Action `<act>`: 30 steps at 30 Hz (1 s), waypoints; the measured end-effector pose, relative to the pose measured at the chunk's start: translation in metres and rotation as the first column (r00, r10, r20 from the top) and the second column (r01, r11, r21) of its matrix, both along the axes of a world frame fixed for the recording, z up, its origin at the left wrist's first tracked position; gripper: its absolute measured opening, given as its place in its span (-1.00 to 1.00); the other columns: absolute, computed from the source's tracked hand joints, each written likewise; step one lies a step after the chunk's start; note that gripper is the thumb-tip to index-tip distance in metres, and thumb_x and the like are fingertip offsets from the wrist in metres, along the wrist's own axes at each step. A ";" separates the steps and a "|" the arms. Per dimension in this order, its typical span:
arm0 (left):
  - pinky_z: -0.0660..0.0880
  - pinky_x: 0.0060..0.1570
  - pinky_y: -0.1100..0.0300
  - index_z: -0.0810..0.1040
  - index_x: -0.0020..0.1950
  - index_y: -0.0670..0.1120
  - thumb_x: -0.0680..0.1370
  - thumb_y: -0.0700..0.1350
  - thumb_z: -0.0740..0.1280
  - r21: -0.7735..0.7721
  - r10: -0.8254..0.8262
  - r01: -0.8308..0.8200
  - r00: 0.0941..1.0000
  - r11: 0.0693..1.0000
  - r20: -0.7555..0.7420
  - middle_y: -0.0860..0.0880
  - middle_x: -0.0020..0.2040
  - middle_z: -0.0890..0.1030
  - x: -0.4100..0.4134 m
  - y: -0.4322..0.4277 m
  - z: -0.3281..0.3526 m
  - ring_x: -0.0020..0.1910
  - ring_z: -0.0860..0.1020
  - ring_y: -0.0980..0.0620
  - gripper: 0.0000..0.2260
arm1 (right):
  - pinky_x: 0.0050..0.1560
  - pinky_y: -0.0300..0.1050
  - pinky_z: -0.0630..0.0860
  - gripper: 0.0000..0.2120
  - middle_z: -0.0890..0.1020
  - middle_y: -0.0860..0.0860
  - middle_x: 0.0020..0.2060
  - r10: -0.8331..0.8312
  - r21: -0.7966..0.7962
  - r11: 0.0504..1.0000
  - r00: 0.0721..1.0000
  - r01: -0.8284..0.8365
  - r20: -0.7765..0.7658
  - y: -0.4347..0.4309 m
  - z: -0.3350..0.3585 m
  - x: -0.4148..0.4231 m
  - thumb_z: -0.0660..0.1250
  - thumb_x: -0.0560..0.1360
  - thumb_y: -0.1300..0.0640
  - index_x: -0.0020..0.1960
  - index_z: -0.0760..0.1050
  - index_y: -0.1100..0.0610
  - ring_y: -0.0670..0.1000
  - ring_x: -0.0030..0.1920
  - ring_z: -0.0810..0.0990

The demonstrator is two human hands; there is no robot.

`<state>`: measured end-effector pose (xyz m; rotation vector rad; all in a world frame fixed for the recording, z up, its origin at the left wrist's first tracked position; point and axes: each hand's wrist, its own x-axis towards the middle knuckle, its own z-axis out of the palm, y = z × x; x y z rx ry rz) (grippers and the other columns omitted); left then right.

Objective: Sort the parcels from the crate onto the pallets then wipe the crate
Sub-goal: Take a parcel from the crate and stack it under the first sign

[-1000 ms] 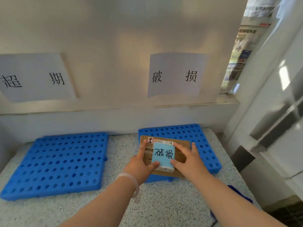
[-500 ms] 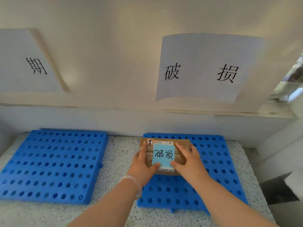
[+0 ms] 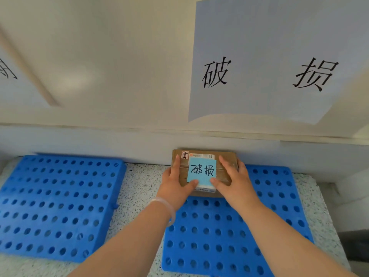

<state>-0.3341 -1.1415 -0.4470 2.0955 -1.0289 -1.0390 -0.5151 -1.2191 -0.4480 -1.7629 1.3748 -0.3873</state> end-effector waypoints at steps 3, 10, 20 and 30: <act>0.37 -0.19 0.47 -0.16 0.57 0.29 0.55 0.11 0.38 0.001 -0.006 0.006 1.000 1.000 0.004 -0.03 0.50 0.17 0.003 -0.008 -0.003 0.34 0.38 -0.05 -0.17 | 0.52 0.12 0.19 -0.32 -0.03 -0.08 0.56 0.013 -0.001 1.000 1.000 -0.013 -0.004 -0.008 -0.001 0.001 0.40 0.50 -0.14 0.51 0.14 -0.33 0.02 0.56 0.04; 0.43 0.06 0.22 -0.15 0.58 0.29 0.54 0.12 0.38 0.027 -0.012 0.011 1.000 1.000 0.024 -0.03 0.51 0.15 0.001 -0.011 0.001 0.36 0.35 -0.06 -0.17 | 0.51 0.15 0.21 -0.29 -0.09 -0.11 0.57 0.045 0.031 0.999 0.997 -0.042 -0.070 -0.014 0.000 0.003 0.38 0.49 -0.20 0.52 0.09 -0.34 0.06 0.56 0.02; 0.01 0.53 -0.18 -0.22 0.59 0.24 0.51 0.37 0.23 0.251 -0.364 0.275 0.815 0.928 0.452 0.00 0.63 -0.15 -0.012 0.015 0.053 0.60 -0.08 -0.15 -0.17 | 0.54 0.12 -0.06 -0.08 -0.23 -0.03 0.59 0.145 -0.155 0.957 0.865 -0.247 -0.481 0.015 0.058 -0.020 0.27 0.42 -0.43 0.59 -0.16 -0.23 0.09 0.59 -0.17; -0.11 0.55 -0.15 -0.31 0.57 0.21 0.54 0.37 0.17 0.177 -0.468 0.497 0.558 0.850 0.685 0.04 0.61 -0.27 -0.047 0.124 0.122 0.60 -0.15 -0.08 -0.18 | 0.56 0.09 -0.21 -0.03 -0.24 -0.03 0.59 0.083 -0.299 0.905 0.814 -0.304 -0.575 0.159 0.119 -0.060 0.25 0.42 -0.44 0.60 -0.21 -0.15 0.03 0.58 -0.27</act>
